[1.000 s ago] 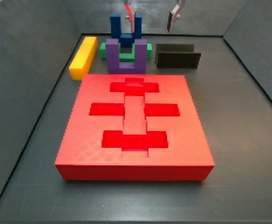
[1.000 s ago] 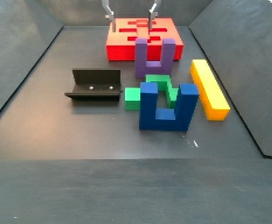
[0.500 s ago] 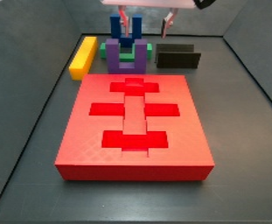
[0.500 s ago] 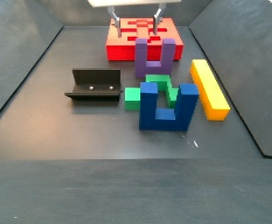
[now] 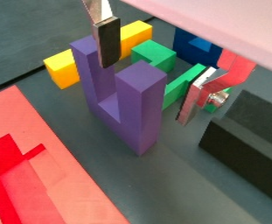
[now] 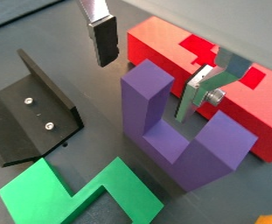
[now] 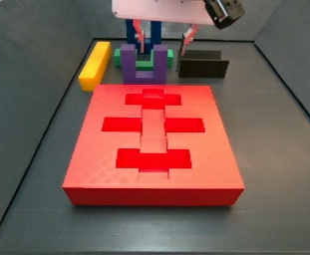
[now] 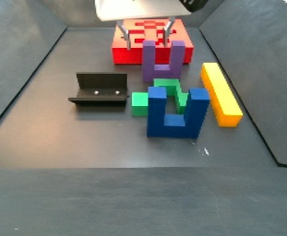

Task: Pick up the purple object. Move up. Move to above the board. Insert the purple object.
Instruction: Pick up the purple object.

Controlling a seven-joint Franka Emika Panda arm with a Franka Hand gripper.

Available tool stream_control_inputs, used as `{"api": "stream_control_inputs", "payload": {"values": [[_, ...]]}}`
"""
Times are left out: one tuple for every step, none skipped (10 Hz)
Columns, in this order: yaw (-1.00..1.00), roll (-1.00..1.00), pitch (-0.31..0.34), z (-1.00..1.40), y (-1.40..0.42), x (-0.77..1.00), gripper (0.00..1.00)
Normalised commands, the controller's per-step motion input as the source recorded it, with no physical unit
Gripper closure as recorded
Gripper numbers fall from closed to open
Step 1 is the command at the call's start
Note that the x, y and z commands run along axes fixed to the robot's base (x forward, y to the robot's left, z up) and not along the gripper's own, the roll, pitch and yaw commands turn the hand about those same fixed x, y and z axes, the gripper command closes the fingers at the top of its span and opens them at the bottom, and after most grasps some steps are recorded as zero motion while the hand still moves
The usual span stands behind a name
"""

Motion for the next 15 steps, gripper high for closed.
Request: {"api": "stream_control_inputs", "payload": {"values": [[-0.31, 0.02, 0.000, -0.26, 0.00, 0.00, 0.00], [-0.28, 0.03, 0.000, -0.28, 0.00, 0.00, 0.00], [-0.21, 0.05, 0.000, -0.32, 0.06, 0.00, 0.00], [-0.09, 0.03, 0.000, -0.33, 0.11, 0.00, 0.00], [0.00, 0.00, 0.000, -0.31, 0.11, 0.00, 0.00], [0.00, 0.00, 0.000, -0.21, 0.00, 0.00, 0.00], [0.00, 0.00, 0.000, -0.05, 0.00, 0.00, 0.00], [-0.05, 0.02, 0.000, -0.06, -0.03, 0.00, 0.00], [-0.06, 0.00, 0.000, -0.01, 0.00, 0.00, 0.00], [-0.06, 0.00, 0.000, 0.00, 0.00, 0.00, 0.00], [-0.05, 0.00, 0.000, 0.00, 0.00, 0.00, 0.00], [0.00, 0.00, 0.000, 0.00, 0.00, 0.00, 0.00], [0.00, 0.00, 0.000, 0.00, 0.00, 0.00, 1.00], [0.00, 0.00, 0.000, 0.00, 0.00, 0.00, 1.00], [0.00, 0.00, 0.000, 0.00, 0.00, 0.00, 1.00]]}}
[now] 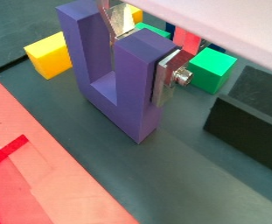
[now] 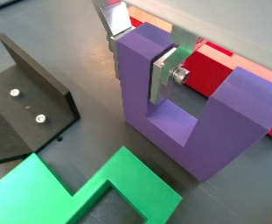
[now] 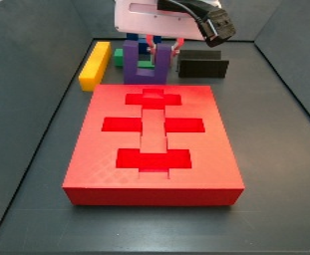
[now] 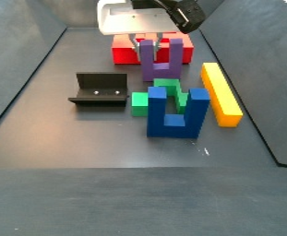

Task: Pick up the purple object. Move up. Move to above the board. Insert the purple object.
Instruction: Pick up the purple object.

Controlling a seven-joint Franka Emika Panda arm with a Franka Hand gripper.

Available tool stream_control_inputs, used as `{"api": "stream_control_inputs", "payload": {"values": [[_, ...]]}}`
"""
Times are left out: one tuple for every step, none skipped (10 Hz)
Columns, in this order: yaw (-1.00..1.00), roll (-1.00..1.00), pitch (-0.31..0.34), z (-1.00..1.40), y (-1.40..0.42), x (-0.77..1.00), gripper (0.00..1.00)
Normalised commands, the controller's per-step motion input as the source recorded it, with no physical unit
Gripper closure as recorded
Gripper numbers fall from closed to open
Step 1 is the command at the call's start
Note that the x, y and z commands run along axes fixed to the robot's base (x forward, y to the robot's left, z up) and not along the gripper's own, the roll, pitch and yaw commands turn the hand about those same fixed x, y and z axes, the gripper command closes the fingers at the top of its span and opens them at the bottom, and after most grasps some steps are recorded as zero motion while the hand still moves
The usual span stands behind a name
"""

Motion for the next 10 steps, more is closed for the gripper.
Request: {"api": "stream_control_inputs", "payload": {"values": [[0.00, 0.00, 0.000, 0.00, 0.00, 0.00, 1.00], [0.00, 0.00, 0.000, 0.00, 0.00, 0.00, 1.00], [0.00, 0.00, 0.000, 0.00, 0.00, 0.00, 1.00], [0.00, 0.00, 0.000, 0.00, 0.00, 0.00, 1.00], [0.00, 0.00, 0.000, 0.00, 0.00, 0.00, 1.00], [0.00, 0.00, 0.000, 0.00, 0.00, 0.00, 1.00], [0.00, 0.00, 0.000, 0.00, 0.00, 0.00, 1.00], [0.00, 0.00, 0.000, 0.00, 0.00, 0.00, 1.00], [0.00, 0.00, 0.000, 0.00, 0.00, 0.00, 1.00], [0.00, 0.00, 0.000, 0.00, 0.00, 0.00, 1.00]]}}
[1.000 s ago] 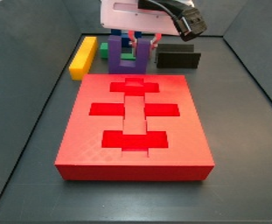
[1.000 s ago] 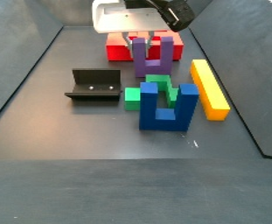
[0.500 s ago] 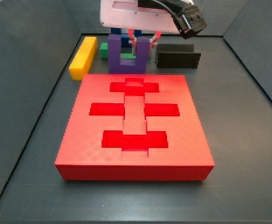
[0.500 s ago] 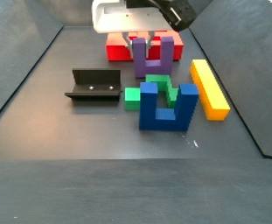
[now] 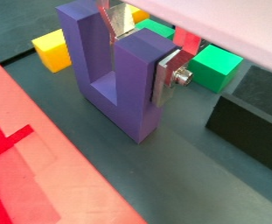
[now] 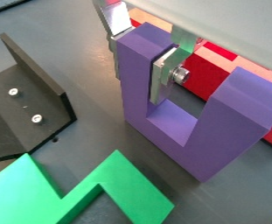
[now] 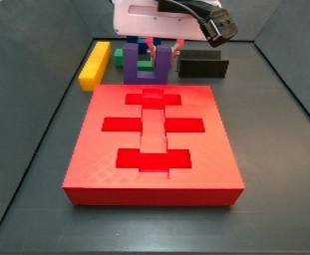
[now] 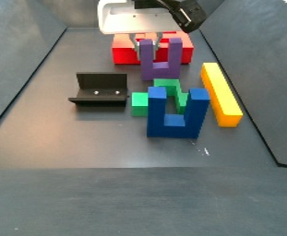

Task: Pick up the purple object. Move up. Move to above the board. Insert the purple object.
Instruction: Pick up the purple object, then move up, then move to above the board.

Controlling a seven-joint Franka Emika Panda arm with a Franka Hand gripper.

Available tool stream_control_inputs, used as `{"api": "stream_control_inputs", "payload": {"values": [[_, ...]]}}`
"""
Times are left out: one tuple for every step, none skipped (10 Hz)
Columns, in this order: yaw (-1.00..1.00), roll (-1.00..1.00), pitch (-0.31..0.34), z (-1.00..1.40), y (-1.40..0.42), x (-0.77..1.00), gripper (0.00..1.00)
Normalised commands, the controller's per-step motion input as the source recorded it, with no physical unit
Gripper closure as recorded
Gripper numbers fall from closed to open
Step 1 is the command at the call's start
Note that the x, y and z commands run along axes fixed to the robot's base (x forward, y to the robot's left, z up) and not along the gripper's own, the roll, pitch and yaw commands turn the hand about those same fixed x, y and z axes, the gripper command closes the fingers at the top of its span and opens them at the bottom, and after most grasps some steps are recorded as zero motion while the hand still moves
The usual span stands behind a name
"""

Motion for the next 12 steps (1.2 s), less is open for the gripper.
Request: {"api": "stream_control_inputs", "payload": {"values": [[0.00, 0.00, 0.000, 0.00, 0.00, 0.00, 1.00], [0.00, 0.00, 0.000, 0.00, 0.00, 0.00, 1.00], [0.00, 0.00, 0.000, 0.00, 0.00, 0.00, 1.00], [0.00, 0.00, 0.000, 0.83, 0.00, 0.00, 1.00], [0.00, 0.00, 0.039, 0.77, 0.01, -0.06, 1.00], [0.00, -0.06, 0.056, 0.48, 0.01, -0.08, 1.00], [-0.01, -0.10, 0.036, 0.22, 0.03, -0.03, 1.00], [0.00, 0.00, 0.000, 1.40, 0.00, 0.00, 1.00], [-0.01, 0.01, 0.010, 1.40, -0.01, -0.01, 1.00], [-0.01, -0.02, 0.016, 1.40, 0.00, -0.04, 1.00], [-0.01, -0.04, 0.012, 1.40, 0.01, 0.00, 1.00], [-0.01, -0.03, 0.063, 1.40, 0.00, 0.03, 1.00]]}}
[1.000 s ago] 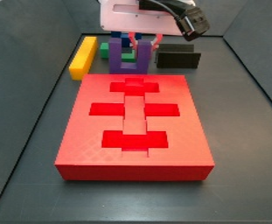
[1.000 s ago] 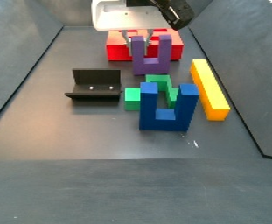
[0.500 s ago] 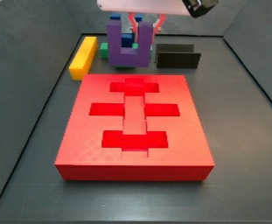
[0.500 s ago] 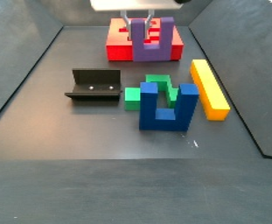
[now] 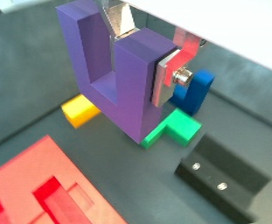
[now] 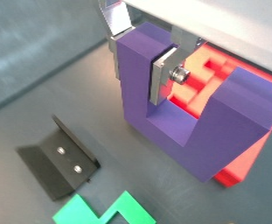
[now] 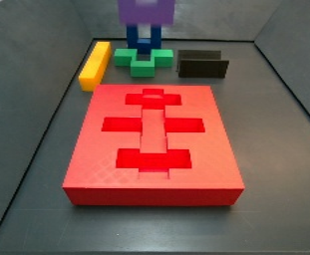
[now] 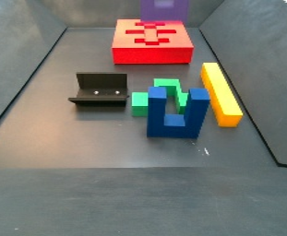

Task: Pick up the purple object. Move up. Move to above the board. Insert the purple object.
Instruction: Move to above the board.

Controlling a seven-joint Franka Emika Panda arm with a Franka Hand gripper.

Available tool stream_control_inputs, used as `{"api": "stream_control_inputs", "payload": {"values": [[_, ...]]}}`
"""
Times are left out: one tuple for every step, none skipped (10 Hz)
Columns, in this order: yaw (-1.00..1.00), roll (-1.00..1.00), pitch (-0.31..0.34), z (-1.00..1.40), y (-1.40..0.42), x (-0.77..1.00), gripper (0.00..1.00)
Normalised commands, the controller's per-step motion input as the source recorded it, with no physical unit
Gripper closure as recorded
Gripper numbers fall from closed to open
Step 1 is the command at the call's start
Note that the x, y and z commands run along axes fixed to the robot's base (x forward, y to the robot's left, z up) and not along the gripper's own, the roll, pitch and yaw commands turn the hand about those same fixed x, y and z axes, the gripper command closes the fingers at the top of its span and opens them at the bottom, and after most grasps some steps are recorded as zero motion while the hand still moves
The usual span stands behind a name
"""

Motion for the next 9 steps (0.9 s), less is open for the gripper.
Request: {"api": "stream_control_inputs", "payload": {"values": [[-0.01, -0.03, 0.081, 1.40, 0.00, 0.02, 1.00], [-0.01, -0.03, 0.070, 0.45, 0.00, 0.01, 1.00], [-0.05, -0.08, 0.143, 0.30, -1.40, -0.26, 1.00], [-0.04, -0.05, 0.121, 0.32, -1.40, -0.26, 1.00], [0.00, 0.03, 0.091, 0.35, -1.40, -0.27, 1.00], [0.00, -0.03, 0.080, 0.33, -1.40, -0.23, 1.00], [-0.01, 0.00, 0.098, 0.24, -0.89, -0.13, 1.00], [0.00, -0.01, 0.097, 0.18, -0.63, -0.08, 1.00], [0.00, -0.02, 0.097, 0.08, -0.29, -0.01, 1.00]]}}
